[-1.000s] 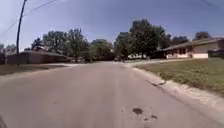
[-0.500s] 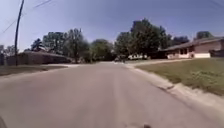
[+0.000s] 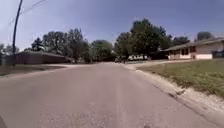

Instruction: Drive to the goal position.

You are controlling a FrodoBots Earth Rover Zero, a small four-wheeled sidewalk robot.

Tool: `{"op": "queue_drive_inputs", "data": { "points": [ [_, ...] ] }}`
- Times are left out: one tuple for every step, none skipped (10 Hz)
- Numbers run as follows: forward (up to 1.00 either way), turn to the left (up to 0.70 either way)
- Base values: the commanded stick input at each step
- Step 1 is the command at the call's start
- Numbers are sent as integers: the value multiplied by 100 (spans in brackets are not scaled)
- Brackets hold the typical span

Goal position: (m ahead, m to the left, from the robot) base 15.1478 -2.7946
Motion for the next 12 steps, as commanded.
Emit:
{"op": "queue_drive_inputs", "data": {
  "points": [
    [70, 0],
    [70, 0],
    [70, 0],
    [70, 0],
    [70, 0],
    [70, 0],
    [70, 0],
    [70, 0],
    [70, 0],
    [70, 0],
    [70, 0],
    [70, 0]
  ]
}}
